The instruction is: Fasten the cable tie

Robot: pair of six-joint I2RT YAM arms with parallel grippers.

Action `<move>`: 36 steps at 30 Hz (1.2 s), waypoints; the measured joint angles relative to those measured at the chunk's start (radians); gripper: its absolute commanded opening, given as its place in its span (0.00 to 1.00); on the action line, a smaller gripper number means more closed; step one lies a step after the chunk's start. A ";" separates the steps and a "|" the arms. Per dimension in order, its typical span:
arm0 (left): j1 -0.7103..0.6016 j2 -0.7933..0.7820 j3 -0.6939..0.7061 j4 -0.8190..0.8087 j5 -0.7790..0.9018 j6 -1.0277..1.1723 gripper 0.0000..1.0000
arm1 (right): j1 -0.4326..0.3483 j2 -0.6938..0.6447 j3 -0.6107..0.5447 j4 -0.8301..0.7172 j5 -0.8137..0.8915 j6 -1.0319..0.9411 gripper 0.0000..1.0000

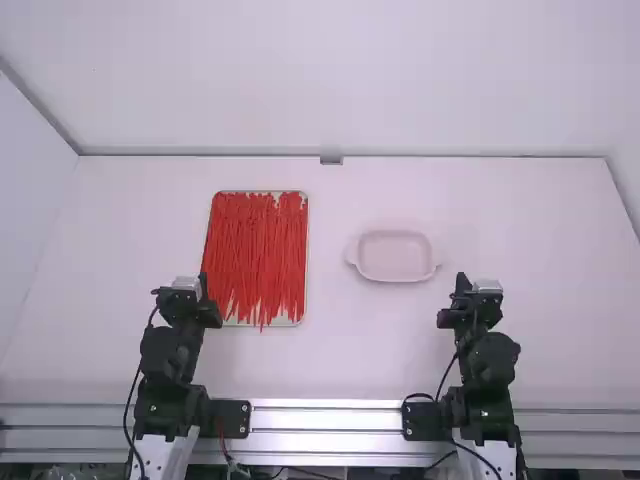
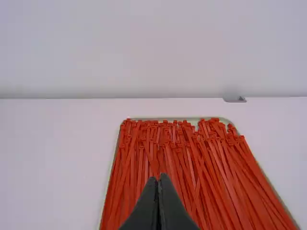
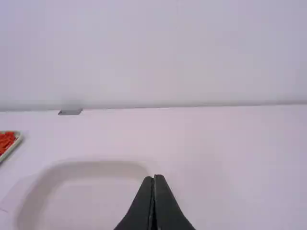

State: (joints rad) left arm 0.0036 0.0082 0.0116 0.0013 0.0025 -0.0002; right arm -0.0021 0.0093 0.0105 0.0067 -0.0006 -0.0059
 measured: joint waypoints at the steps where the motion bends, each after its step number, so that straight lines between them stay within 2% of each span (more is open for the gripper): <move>1: 0.000 0.000 0.000 0.000 0.000 0.000 0.00 | 0.000 0.000 0.000 0.001 -0.003 0.000 0.00; 9: 0.000 0.006 0.000 -0.001 0.000 0.000 0.04 | 0.000 0.006 0.000 0.003 -0.002 0.000 0.04; 19: 0.000 0.098 0.066 -0.046 0.023 -0.004 0.14 | 0.003 0.101 0.037 -0.014 -0.007 0.006 0.14; 31: 0.000 0.337 0.256 -0.148 0.098 -0.023 0.35 | 0.038 0.319 0.205 -0.052 -0.011 0.010 0.35; 36: 0.005 0.452 0.374 -0.248 0.122 -0.057 0.45 | 0.066 0.418 0.309 -0.107 -0.012 0.018 0.45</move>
State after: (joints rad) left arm 0.0086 0.4599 0.3855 -0.2462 0.1242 -0.0570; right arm 0.0635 0.4271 0.3191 -0.1001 -0.0124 0.0120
